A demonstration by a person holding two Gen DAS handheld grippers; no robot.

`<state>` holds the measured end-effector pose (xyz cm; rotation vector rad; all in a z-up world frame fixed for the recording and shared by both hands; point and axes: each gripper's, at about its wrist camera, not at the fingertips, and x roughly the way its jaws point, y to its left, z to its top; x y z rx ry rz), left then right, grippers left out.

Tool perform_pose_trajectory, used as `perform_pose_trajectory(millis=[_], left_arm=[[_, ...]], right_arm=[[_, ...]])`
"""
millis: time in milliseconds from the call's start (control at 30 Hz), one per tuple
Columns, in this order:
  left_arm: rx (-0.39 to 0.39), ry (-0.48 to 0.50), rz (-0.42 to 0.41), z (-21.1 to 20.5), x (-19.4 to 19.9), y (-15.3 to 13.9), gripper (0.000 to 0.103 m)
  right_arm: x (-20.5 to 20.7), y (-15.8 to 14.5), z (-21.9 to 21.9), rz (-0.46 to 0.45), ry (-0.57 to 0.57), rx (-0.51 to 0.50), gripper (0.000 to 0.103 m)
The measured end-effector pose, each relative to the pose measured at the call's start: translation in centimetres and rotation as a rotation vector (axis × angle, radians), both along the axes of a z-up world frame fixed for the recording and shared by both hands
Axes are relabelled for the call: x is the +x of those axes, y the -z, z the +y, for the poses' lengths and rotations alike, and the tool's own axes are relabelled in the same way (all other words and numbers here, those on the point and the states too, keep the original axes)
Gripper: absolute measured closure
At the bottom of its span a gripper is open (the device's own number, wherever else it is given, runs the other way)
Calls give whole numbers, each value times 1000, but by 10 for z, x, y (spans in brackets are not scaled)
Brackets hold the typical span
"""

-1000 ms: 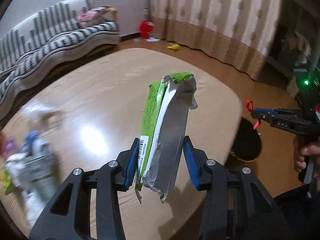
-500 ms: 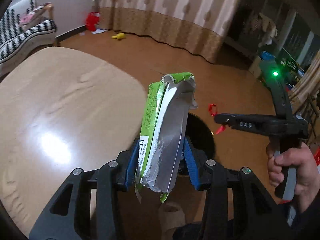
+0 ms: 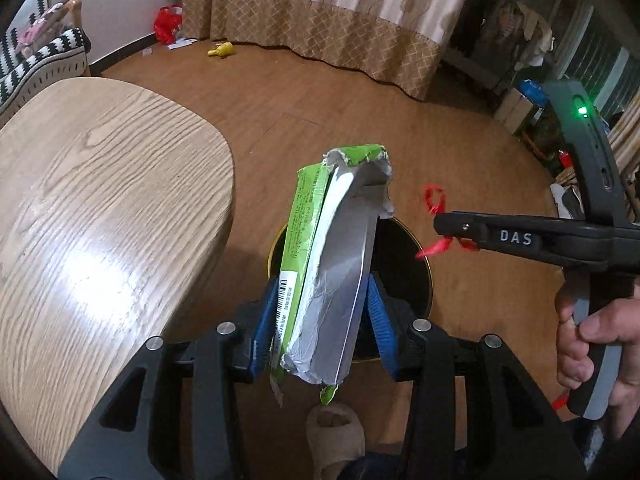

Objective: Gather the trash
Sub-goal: 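Carry both items over the bin and open both tools to drop them, then swing both open tools back toward the table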

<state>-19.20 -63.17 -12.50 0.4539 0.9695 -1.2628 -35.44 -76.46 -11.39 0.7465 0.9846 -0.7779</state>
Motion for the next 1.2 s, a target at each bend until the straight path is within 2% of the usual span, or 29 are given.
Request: perform_pose_trajectory(millis=[33, 67, 133, 167, 200, 633, 900, 1100, 1200], left_arm=[[1, 0, 1, -2, 1, 1, 60], [1, 0, 1, -5, 1, 1, 60], [4, 1, 2, -7, 1, 3, 60], [6, 1, 4, -6, 0, 4, 60], [8, 3, 5, -9, 0, 5, 60], [15, 38, 69, -41, -5, 29, 59], [-21, 56, 94, -50, -12, 36, 25], [-48, 38, 66, -39, -12, 21, 15], [-62, 44, 84, -23, -9, 10, 12]], right_arm=[[0, 0, -1, -4, 5, 7, 87], [-1, 0, -2, -9, 11, 10, 82], [-3, 0, -4, -9, 22, 6, 57], [-4, -2, -5, -9, 27, -4, 40], [-5, -4, -5, -11, 34, -21, 38], [-36, -13, -17, -44, 182, -41, 31], [-48, -21, -19, -72, 238, -59, 29], [-44, -24, -12, -80, 208, -62, 29], [-42, -30, -7, -98, 194, -68, 29]])
